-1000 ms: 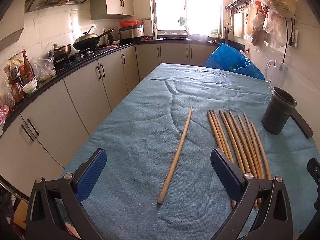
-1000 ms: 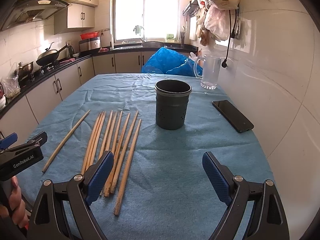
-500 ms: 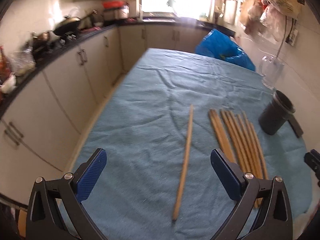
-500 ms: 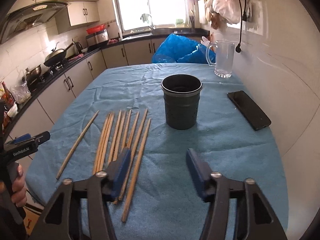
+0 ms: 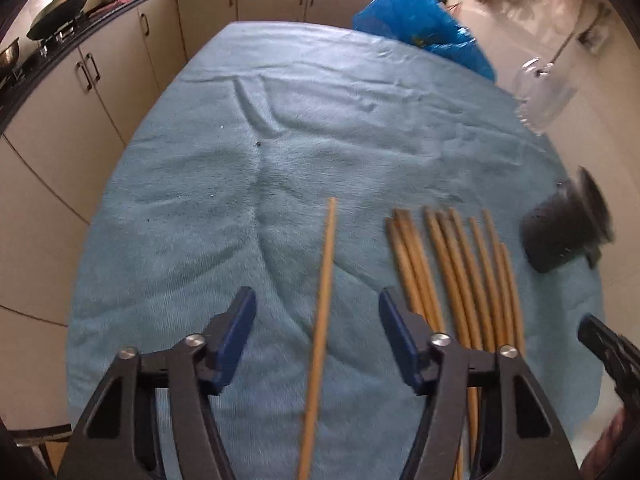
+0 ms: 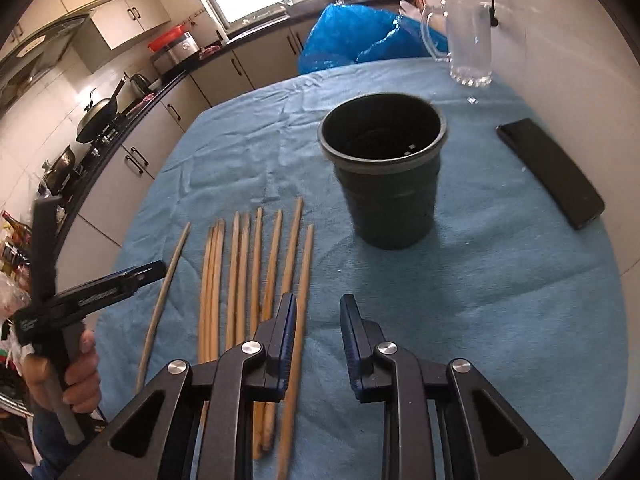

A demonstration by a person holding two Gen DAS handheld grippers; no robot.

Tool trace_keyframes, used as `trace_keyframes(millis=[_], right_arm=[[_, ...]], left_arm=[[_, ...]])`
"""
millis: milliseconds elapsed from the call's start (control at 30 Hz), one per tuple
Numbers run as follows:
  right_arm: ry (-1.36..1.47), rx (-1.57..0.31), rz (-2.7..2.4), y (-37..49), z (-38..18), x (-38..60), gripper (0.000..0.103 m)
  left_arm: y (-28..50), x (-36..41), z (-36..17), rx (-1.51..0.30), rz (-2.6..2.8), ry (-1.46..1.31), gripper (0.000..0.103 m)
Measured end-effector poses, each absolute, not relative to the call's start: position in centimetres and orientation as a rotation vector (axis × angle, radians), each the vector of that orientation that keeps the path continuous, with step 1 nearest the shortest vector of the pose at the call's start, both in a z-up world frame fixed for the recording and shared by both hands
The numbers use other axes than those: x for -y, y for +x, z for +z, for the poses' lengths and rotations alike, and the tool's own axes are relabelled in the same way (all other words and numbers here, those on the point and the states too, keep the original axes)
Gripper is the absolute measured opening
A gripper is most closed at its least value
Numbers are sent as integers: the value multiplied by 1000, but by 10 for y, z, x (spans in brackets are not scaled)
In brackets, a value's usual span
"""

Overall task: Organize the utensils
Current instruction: 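Close the left tool on the lone chopstick while the right tool grasps one from the row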

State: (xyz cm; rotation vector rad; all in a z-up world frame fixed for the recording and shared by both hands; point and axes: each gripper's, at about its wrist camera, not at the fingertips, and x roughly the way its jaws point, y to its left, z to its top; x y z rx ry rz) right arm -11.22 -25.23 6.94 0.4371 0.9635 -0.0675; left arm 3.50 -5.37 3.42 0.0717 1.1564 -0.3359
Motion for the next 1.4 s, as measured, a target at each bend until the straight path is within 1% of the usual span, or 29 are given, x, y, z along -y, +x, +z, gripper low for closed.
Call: trace_keyframes(millis=[200, 267, 333, 367, 400, 433, 500, 633, 767, 1033, 1333, 1400], right_arm=[[402, -965, -58, -95, 76, 238, 24], [383, -969, -44, -84, 80, 231, 24], [365, -981, -17, -70, 85, 222, 24], [359, -988, -8, -63, 86, 219, 22], [352, -996, -5, -57, 86, 217, 19], [340, -1011, 6, -46, 86, 212, 19], [313, -1041, 22, -29, 81, 206, 15], [308, -1120, 65, 3, 62, 195, 10], [287, -1175, 60, 28, 41, 190, 9], [273, -1236, 27, 52, 22, 194, 9], [154, -1242, 36, 67, 20, 177, 8], [185, -1237, 46, 66, 21, 180, 8]], left_arm=[[59, 64, 19, -1183, -314, 92, 56], [60, 67, 18, -1165, -290, 121, 46], [60, 66, 17, -1154, -249, 137, 25], [61, 63, 17, -1155, -240, 131, 20], [62, 59, 17, -1161, -237, 120, 12], [63, 55, 18, -1168, -236, 111, 7], [64, 44, 19, -1193, -240, 75, 6], [67, 38, 19, -1202, -245, 74, 6], [66, 39, 20, -1202, -243, 90, 6], [75, 44, 20, -1204, -244, 98, 6], [82, 50, 20, -1189, -245, 98, 6], [80, 48, 23, -1188, -288, 57, 6]])
